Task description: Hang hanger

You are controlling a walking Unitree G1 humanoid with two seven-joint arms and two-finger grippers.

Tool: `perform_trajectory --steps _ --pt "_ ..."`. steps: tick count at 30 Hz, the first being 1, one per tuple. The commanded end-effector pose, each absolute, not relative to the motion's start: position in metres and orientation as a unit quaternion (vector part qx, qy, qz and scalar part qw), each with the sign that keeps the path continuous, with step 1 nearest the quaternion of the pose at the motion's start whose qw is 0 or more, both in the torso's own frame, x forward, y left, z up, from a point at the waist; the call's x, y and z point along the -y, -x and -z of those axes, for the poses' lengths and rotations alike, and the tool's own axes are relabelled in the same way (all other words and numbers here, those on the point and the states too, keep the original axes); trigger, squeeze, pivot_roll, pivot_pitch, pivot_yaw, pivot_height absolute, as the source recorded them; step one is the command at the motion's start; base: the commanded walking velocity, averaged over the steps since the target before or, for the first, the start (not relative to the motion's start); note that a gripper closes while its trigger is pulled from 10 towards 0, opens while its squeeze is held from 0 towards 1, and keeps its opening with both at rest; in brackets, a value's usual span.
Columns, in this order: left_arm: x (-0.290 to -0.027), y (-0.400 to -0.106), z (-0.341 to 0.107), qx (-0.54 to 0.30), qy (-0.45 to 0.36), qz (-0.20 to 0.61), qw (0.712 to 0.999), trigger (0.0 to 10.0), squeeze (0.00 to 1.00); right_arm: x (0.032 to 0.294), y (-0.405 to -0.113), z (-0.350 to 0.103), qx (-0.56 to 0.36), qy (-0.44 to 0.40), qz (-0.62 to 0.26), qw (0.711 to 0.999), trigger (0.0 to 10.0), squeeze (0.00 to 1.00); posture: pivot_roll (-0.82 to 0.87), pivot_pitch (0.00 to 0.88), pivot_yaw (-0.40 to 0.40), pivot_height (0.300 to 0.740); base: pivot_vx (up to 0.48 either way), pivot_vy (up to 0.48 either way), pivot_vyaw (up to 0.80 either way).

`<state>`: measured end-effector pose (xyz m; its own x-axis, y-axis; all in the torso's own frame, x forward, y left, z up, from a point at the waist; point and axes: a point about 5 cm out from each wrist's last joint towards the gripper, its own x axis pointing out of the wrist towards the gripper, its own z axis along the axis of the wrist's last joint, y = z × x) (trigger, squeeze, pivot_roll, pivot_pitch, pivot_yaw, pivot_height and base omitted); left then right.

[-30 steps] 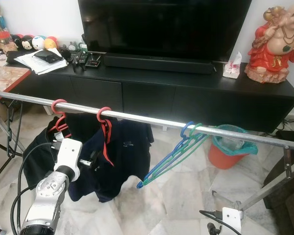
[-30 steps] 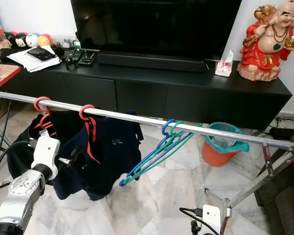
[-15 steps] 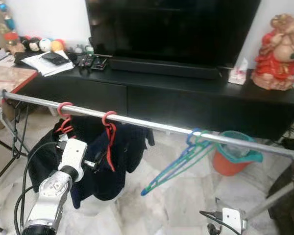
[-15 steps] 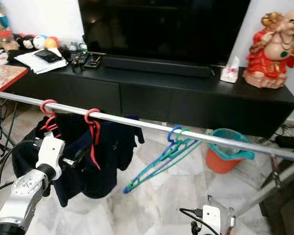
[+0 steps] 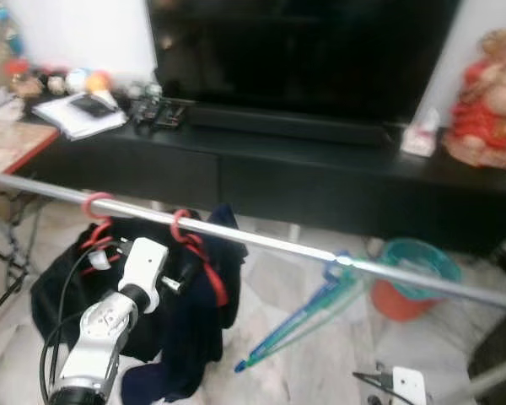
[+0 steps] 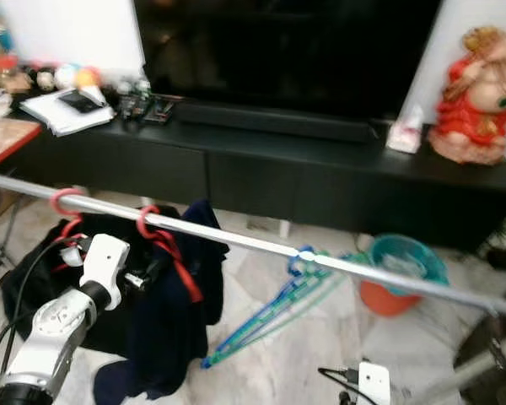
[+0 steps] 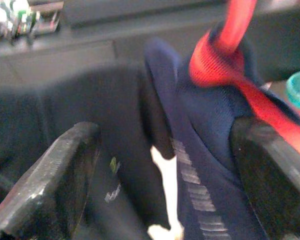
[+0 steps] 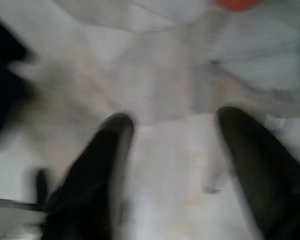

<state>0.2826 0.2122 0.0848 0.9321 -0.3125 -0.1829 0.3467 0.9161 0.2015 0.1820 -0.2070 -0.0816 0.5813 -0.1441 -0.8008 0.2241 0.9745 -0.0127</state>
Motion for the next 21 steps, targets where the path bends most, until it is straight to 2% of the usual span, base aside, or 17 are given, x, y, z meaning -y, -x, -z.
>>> perform_trajectory --steps 1,13,21 --pt "-0.203 -0.283 -0.083 -0.08 -0.114 0.189 0.972 10.0 0.0 0.215 -0.17 0.086 -0.461 -0.037 0.113 0.879 10.0 0.0 0.11 0.0 -0.058 0.74 0.0 0.0 0.0" --pt "-0.196 -0.284 -0.075 -0.1 -0.12 0.198 0.968 10.0 0.0 0.215 -0.17 0.086 -0.461 -0.038 0.113 0.879 10.0 0.0 0.11 0.0 -0.057 0.74 0.0 0.0 0.0" --pt "-0.202 -0.294 -0.073 -0.112 -0.147 0.154 0.971 10.0 0.0 0.215 -0.17 0.086 -0.462 -0.037 0.111 0.879 10.0 0.0 0.11 0.0 -0.061 0.74 0.0 0.0 0.0"
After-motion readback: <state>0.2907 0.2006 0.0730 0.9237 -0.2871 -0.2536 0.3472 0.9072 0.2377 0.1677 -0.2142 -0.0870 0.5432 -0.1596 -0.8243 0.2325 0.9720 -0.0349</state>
